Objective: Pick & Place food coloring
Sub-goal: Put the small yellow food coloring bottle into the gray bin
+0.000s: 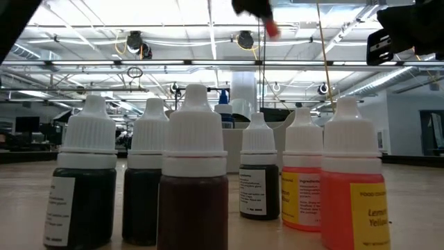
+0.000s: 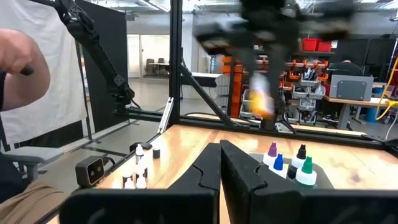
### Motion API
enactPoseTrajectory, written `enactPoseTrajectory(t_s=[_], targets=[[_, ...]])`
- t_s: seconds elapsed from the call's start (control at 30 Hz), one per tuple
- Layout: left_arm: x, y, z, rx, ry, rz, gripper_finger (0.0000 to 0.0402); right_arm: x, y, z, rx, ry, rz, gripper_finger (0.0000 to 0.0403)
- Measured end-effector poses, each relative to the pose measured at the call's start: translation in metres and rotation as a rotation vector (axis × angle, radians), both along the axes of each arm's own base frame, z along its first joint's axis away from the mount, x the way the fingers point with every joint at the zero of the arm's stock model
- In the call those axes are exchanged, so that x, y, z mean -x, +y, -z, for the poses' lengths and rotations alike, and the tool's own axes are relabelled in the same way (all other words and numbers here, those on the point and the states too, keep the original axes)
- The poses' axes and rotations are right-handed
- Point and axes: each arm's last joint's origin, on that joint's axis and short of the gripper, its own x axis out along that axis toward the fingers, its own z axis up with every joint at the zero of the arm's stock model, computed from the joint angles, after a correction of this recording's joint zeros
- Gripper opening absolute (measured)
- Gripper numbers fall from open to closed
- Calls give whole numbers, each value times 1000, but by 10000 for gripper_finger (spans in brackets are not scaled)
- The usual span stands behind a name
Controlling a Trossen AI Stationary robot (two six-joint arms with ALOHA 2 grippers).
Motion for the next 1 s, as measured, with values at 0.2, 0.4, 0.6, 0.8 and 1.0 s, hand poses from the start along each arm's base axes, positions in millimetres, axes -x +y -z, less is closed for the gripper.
enactPoseTrajectory(t_s=[0.2, 0.4, 0.6, 0.8, 1.0], targets=[[-27, 44, 60, 16, 173, -104, 71, 0, 0, 2, 11, 20, -2, 0], [-41, 48, 107, 27, 296, -85, 71, 0, 0, 3, 17, 24, -2, 0], [-45, 46, 131, -7, 357, -89, 71, 0, 0, 3, 31, 20, 0, 0], [-47, 50, 142, -24, 391, -120, 71, 0, 0, 2, 27, 17, 0, 0], [-47, 50, 152, -22, 421, -131, 71, 0, 0, 2, 25, 13, -1, 0]])
